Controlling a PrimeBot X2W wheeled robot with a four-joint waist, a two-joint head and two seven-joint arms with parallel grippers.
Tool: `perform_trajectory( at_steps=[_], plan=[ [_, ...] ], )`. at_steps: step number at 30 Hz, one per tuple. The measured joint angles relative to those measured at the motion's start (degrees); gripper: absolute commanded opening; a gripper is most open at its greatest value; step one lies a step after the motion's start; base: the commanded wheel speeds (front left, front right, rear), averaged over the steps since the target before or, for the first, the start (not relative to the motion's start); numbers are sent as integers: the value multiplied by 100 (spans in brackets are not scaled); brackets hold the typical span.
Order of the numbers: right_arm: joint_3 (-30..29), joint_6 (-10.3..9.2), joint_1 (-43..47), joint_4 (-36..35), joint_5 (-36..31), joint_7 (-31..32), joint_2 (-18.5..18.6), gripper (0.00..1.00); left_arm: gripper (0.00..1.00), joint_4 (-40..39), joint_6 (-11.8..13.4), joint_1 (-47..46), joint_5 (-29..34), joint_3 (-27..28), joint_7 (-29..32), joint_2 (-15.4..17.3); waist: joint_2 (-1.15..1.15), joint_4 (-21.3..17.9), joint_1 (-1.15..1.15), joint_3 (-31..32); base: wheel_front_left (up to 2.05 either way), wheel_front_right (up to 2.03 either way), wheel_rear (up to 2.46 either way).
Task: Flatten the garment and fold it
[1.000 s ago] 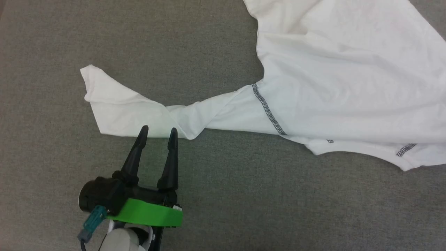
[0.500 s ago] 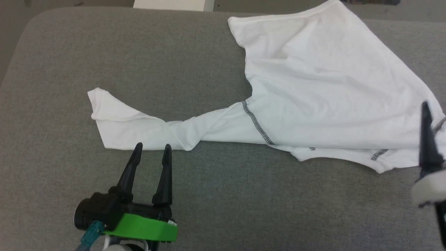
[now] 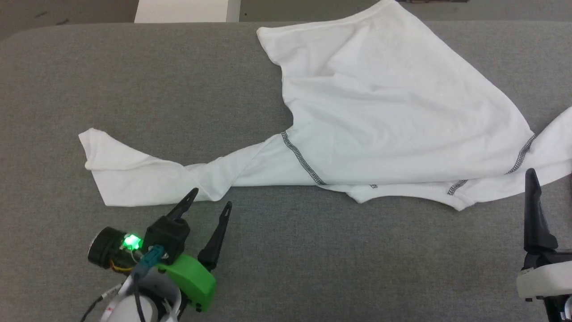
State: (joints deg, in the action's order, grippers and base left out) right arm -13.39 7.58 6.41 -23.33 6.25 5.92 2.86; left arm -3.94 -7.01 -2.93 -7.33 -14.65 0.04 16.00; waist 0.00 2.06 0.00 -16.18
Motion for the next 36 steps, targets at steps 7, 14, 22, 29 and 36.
perform_trajectory(
  at_steps=[7,14,22,29,36],
  plan=[
    [60,0,-82,3,-9,-4,1,100,100,553,-7,-762,83,-655,823,803,0,-82,0,-281,0,0,0],
    [112,0,-107,10,30,-7,1,100,0,1183,-25,-1328,44,-1038,677,1055,0,-136,0,-483,0,0,0],
    [99,0,-113,-13,31,29,1,100,0,1499,-47,-1496,-799,-599,141,753,0,-84,0,-355,0,0,0],
    [96,0,-105,-177,98,98,1,100,0,0,114,-1595,-1969,415,815,938,0,-79,0,-435,0,0,0],
    [208,0,-195,-151,132,96,1,100,0,592,357,-2700,-2228,795,1301,1113,0,-151,0,-834,0,0,0]
  ],
)
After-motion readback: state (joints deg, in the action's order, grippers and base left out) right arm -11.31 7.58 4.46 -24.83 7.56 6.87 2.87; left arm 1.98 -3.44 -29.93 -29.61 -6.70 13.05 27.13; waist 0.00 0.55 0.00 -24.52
